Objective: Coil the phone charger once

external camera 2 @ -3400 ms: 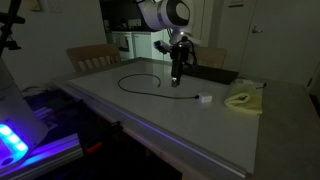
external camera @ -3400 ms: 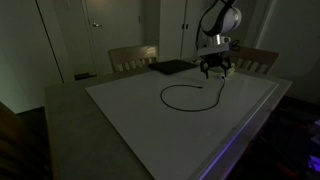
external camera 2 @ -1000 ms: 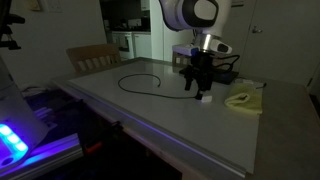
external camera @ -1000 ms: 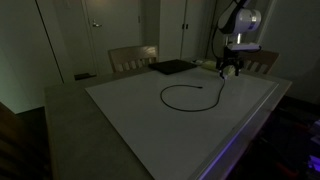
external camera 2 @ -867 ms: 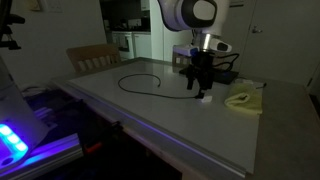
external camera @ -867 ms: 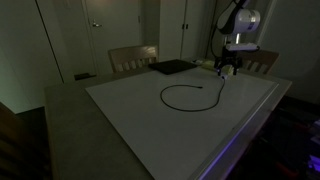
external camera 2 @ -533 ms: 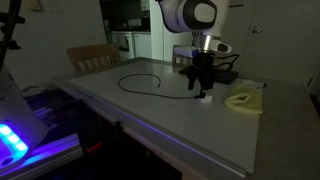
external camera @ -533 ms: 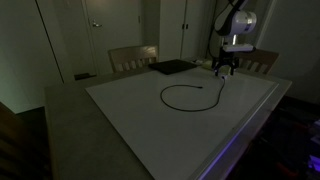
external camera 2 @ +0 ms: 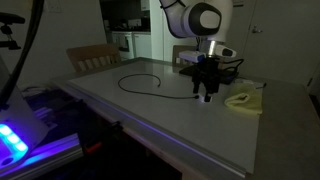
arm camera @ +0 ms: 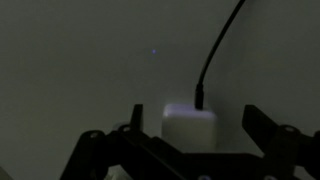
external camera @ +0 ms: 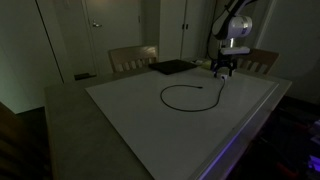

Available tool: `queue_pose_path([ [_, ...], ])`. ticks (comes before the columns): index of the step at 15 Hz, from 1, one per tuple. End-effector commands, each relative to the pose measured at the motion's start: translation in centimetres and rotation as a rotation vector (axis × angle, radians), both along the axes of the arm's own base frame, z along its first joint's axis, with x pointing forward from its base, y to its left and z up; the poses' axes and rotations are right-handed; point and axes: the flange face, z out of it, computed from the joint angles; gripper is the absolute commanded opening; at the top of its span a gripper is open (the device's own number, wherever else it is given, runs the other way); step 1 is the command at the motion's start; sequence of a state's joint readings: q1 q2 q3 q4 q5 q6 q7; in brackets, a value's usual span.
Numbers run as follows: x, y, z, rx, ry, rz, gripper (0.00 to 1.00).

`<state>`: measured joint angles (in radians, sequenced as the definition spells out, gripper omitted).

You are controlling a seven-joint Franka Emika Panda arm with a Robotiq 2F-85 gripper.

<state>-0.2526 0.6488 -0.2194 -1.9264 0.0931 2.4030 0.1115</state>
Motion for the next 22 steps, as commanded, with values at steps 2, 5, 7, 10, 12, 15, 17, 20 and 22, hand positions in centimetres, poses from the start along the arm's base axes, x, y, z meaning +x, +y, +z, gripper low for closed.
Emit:
queue_pose_path([
  [2,-0.1,-0.4,-0.2,0.002,0.024,-0.019,0.66],
  [5,-0.2,0.1,0.0,0.007,0.045,-0.001,0.45],
  [7,0.2,0.9,0.3,0.004,0.057,0.059,0.30],
  [10,0.5,2.2,0.2,0.019,0.085,0.210,0.26],
  [12,0.7,3.5,-0.2,0.042,0.103,0.311,0.26],
  [15,1.3,6.0,-0.4,0.055,0.133,0.462,0.26],
  [17,1.6,4.9,-0.1,0.033,0.114,0.422,0.26],
  [20,1.8,5.4,0.0,0.030,0.116,0.428,0.51],
  [22,1.8,5.2,0.0,0.030,0.115,0.425,0.26],
])
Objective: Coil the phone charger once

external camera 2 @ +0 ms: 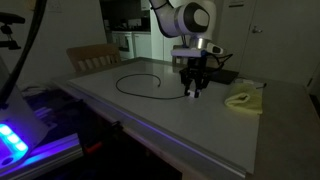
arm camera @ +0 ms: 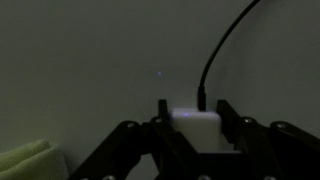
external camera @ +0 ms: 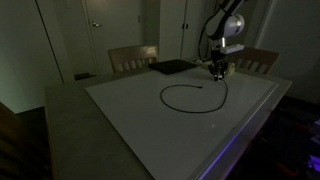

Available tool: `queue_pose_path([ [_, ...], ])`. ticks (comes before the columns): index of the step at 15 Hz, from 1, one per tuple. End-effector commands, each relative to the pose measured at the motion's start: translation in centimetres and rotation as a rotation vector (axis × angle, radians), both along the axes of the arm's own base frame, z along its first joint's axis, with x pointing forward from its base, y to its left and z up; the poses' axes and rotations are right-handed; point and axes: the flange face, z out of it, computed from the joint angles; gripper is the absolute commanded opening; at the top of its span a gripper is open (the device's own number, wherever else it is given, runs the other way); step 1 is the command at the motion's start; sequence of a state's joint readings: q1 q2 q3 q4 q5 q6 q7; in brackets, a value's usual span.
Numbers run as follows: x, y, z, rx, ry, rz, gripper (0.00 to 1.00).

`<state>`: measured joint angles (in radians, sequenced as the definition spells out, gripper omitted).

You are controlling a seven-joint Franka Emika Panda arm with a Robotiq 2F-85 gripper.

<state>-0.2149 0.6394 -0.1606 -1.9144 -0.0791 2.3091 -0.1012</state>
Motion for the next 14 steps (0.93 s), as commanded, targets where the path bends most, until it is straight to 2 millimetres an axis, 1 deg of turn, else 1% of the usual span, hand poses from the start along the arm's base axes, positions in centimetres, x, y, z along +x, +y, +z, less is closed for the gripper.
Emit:
queue_pose_path([
  [1,0.3,0.4,0.0,0.015,0.003,0.030,0.26],
  [2,0.6,0.9,0.0,0.041,-0.003,0.078,0.26],
  [4,1.3,2.8,0.5,0.106,-0.045,0.188,0.26],
  [8,2.1,8.3,1.1,0.203,-0.080,0.375,0.26],
  [10,2.4,10.0,1.1,0.253,-0.086,0.474,0.26],
  [11,3.1,9.4,0.4,0.207,-0.059,0.401,0.51],
  [12,3.2,10.2,0.4,0.226,-0.063,0.434,0.51],
  [14,3.2,10.6,0.4,0.236,-0.063,0.458,0.51],
])
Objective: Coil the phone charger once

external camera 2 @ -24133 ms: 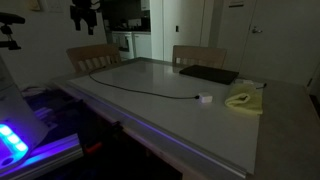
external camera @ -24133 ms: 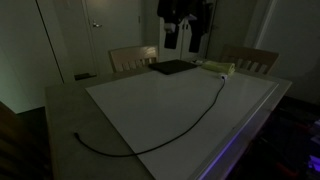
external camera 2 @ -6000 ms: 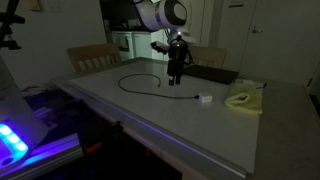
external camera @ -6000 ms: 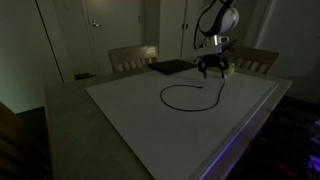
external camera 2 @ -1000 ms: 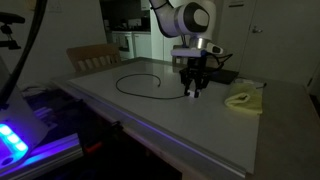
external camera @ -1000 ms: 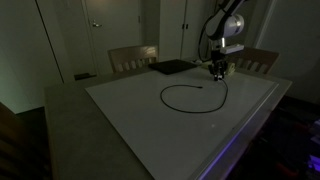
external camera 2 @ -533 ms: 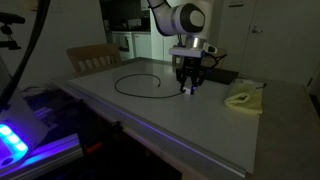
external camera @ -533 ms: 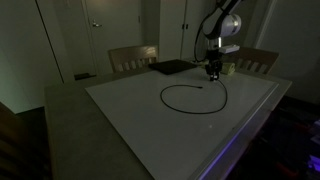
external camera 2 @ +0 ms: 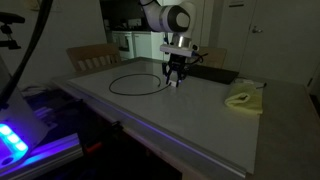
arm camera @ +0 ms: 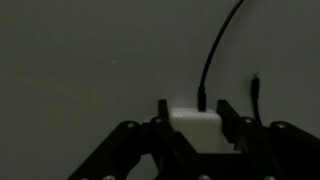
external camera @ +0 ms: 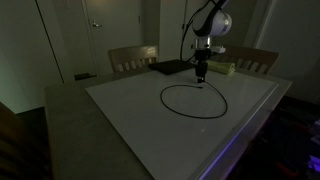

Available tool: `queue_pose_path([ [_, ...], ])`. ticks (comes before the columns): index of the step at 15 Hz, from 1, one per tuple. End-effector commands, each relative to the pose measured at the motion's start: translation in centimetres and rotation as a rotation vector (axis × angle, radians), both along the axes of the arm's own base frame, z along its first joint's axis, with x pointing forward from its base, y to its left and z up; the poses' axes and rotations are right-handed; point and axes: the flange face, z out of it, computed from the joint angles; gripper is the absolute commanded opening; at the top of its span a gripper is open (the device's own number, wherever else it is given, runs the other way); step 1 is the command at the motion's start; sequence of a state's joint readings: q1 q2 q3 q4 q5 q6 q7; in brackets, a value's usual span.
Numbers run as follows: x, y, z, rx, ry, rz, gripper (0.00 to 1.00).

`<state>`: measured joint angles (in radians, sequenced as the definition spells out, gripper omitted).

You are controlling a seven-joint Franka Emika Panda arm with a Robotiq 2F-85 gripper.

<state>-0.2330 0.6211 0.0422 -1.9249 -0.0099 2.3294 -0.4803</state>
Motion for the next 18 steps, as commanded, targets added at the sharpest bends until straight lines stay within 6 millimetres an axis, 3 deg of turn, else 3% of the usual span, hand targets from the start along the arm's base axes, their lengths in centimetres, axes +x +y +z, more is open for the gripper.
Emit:
queue_pose_path([
  [1,0.1,-0.2,0.0,0.013,0.000,0.021,0.26],
  [11,1.5,4.1,-1.1,0.072,-0.016,0.604,0.26],
  [12,1.1,3.1,0.1,0.057,-0.016,0.508,0.26],
  [13,1.1,3.1,0.1,0.057,-0.016,0.517,0.51],
  [15,1.1,3.1,0.1,0.057,-0.016,0.513,0.51],
  [16,1.1,3.1,0.1,0.057,-0.016,0.513,0.26],
  [18,1.5,3.8,0.4,0.062,-0.024,0.577,0.26],
])
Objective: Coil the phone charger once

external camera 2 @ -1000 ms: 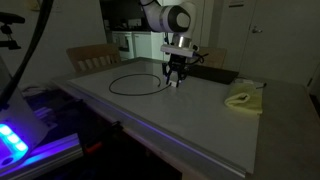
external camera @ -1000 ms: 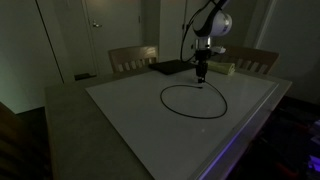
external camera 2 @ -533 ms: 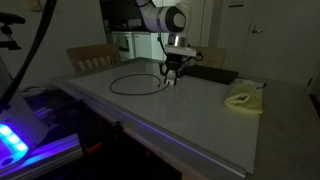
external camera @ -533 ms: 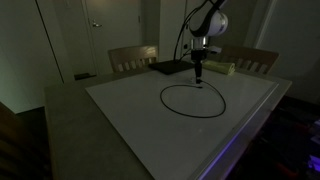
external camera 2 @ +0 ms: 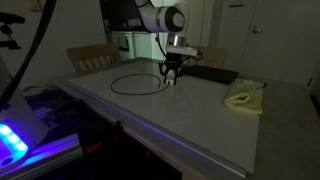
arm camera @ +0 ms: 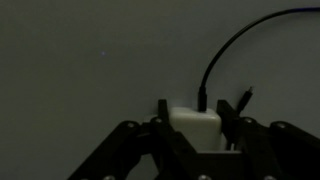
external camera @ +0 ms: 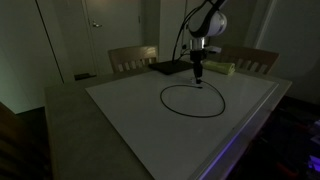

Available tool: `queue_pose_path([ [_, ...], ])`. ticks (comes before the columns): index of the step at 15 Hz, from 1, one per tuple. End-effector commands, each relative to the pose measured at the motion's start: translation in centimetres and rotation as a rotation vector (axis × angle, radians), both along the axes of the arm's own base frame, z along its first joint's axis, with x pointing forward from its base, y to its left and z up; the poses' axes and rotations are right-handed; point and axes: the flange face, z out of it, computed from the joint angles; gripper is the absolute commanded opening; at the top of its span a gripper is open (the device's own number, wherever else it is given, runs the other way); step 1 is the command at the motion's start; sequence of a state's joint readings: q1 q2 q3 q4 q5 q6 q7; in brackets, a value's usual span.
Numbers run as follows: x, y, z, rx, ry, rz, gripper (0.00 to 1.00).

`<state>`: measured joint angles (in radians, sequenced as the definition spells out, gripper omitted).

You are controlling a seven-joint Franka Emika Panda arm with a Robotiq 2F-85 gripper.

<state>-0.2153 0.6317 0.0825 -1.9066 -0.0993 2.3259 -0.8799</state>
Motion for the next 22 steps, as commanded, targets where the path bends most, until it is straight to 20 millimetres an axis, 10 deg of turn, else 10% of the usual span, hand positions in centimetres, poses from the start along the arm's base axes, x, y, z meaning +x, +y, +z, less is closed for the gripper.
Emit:
queue_pose_path([
  [1,0.7,1.1,0.4,0.014,-0.014,0.122,0.26],
  [14,3.9,12.5,0.8,0.159,-0.138,0.794,0.26],
  [15,3.1,11.9,0.7,0.148,-0.095,0.710,0.51],
  [18,3.4,12.8,0.9,0.157,-0.119,0.764,0.51],
  [19,3.4,12.8,0.9,0.157,-0.119,0.767,0.26],
  [22,2.7,13.9,0.9,0.164,-0.077,0.867,0.26],
])
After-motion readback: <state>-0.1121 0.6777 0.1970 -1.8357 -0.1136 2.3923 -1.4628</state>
